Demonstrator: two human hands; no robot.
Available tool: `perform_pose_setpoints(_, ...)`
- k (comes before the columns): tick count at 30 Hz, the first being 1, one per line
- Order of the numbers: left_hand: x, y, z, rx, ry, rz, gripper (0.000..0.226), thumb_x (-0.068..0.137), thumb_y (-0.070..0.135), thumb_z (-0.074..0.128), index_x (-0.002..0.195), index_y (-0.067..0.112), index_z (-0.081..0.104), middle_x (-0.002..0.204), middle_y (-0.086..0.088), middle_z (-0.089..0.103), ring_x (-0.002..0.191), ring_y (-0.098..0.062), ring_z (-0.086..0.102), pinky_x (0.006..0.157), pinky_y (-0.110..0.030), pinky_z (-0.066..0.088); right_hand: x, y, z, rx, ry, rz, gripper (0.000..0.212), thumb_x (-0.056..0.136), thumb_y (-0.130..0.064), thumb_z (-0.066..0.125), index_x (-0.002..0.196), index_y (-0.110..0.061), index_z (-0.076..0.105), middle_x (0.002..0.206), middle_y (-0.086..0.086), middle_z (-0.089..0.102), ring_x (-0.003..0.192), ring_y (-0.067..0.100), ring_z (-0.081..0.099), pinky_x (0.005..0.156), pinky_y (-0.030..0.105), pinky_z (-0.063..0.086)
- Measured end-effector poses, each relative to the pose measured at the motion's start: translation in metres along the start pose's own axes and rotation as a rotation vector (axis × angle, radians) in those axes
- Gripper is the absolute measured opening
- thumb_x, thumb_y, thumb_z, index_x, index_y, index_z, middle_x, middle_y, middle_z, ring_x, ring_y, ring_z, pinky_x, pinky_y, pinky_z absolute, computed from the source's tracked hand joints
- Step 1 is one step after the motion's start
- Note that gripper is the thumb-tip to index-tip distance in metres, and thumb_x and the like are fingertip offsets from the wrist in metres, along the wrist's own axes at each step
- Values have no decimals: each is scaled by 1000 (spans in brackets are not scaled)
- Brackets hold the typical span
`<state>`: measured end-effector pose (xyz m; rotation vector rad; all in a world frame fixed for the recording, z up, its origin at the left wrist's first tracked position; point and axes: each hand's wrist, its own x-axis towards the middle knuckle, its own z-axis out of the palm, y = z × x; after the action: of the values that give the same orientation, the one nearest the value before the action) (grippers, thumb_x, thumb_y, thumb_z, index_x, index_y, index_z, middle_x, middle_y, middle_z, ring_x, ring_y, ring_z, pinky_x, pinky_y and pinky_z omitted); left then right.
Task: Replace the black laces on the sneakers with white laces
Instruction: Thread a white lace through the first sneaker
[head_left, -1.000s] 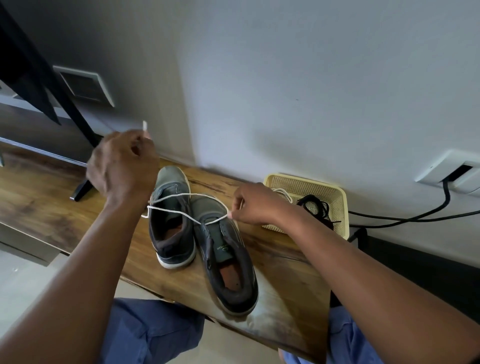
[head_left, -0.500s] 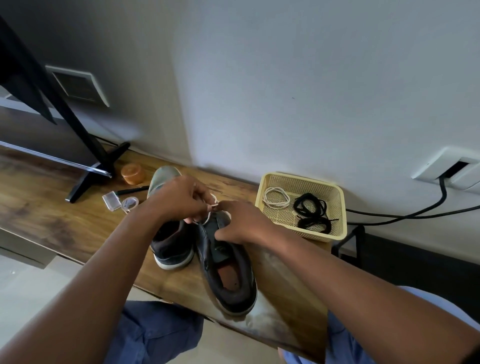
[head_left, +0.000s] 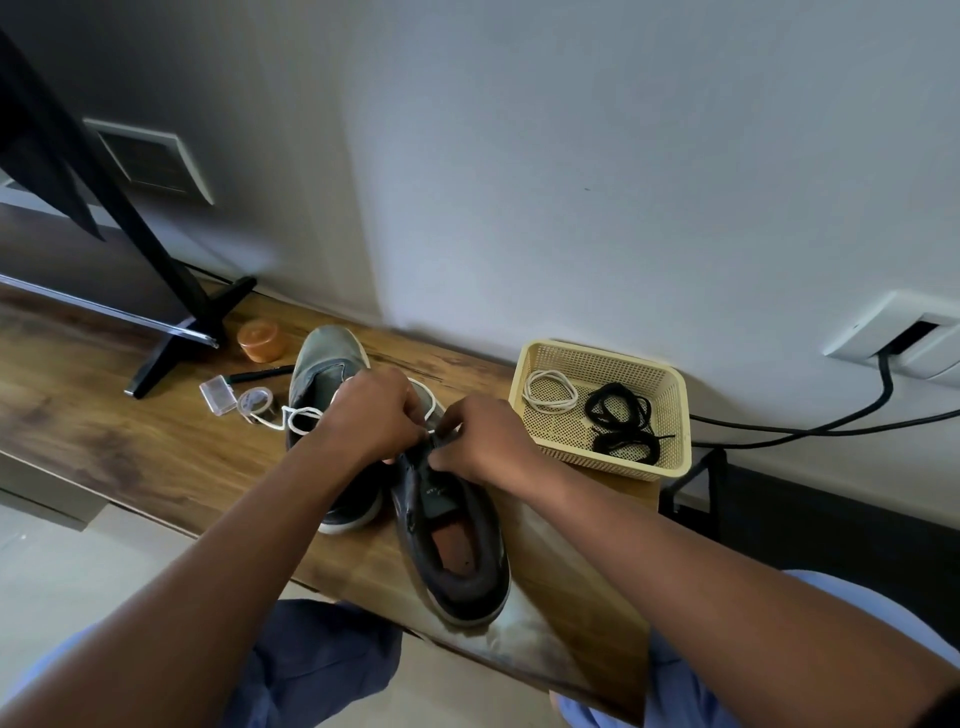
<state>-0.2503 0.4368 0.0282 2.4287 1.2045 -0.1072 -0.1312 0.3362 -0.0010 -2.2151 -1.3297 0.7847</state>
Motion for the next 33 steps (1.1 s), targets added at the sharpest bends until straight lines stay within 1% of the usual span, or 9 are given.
perform_pose_setpoints(3, 1, 1, 6, 20, 23, -5, 6, 80, 26, 81, 75, 24, 80, 71, 1, 73, 78, -20, 72, 79, -34, 60, 3, 3, -4, 50, -32, 45, 22, 79, -15, 74, 99, -18, 82, 97, 7, 76, 91, 24, 71, 79, 33, 59)
perform_pose_setpoints(6, 5, -2, 14, 52, 66, 0, 8, 80, 33, 82, 81, 25, 81, 84, 2, 74, 88, -22, 70, 75, -29, 52, 6, 5, -4, 128, -55, 104, 26, 84, -5, 66, 101, -15, 82, 101, 11, 76, 95, 26, 71, 83, 37, 60)
perform_pose_setpoints(8, 8, -1, 19, 57, 89, 7, 10, 79, 34, 82, 80, 25, 80, 84, 3, 73, 89, -22, 69, 73, -29, 49, 8, 8, -4, 192, -61, 152, 28, 84, -1, 61, 100, -13, 81, 99, 11, 75, 94, 27, 71, 82, 37, 60)
perform_pose_setpoints(12, 9, -1, 25, 35, 97, -9, 6, 76, 30, 81, 74, 26, 78, 80, 5, 71, 86, -22, 68, 68, -27, 44, 13, 12, 1, 299, -59, 224, 30, 83, 3, 58, 96, -13, 80, 94, 12, 73, 93, 30, 71, 73, 30, 54)
perform_pose_setpoints(18, 8, 2, 34, 71, 130, 1, 3, 80, 25, 74, 82, 27, 75, 96, -4, 73, 97, -31, 68, 74, -29, 47, 14, 13, 7, 374, -40, 267, 33, 80, 3, 54, 95, -12, 79, 96, 16, 75, 92, 33, 72, 68, 27, 49)
perform_pose_setpoints(22, 7, 3, 39, 72, 166, 12, 3, 81, 24, 74, 80, 26, 72, 96, -5, 72, 95, -33, 69, 74, -32, 48, 15, 12, 8, 389, -40, 274, 36, 80, 5, 52, 93, -12, 80, 93, 16, 75, 87, 32, 71, 66, 26, 48)
perform_pose_setpoints(27, 5, 3, 47, 77, 231, 50, 4, 80, 24, 70, 81, 20, 71, 93, -8, 71, 89, -36, 69, 71, -34, 48, 13, 12, 6, 384, -63, 256, 35, 80, 3, 52, 94, -13, 79, 97, 17, 74, 93, 34, 71, 70, 29, 50)
perform_pose_setpoints(29, 4, 4, 51, 92, 251, 64, 8, 81, 26, 69, 82, 18, 71, 91, -10, 70, 88, -37, 69, 71, -37, 51, 12, 13, 5, 365, -61, 250, 33, 80, 1, 53, 94, -13, 78, 97, 15, 75, 95, 34, 71, 70, 29, 50)
perform_pose_setpoints(33, 2, 5, 54, 109, 290, 49, 15, 82, 30, 71, 75, 17, 68, 80, -6, 69, 84, -35, 69, 67, -35, 47, 13, 14, 7, 304, -47, 234, 22, 83, -6, 60, 95, -14, 77, 98, 10, 75, 97, 30, 70, 71, 29, 49)
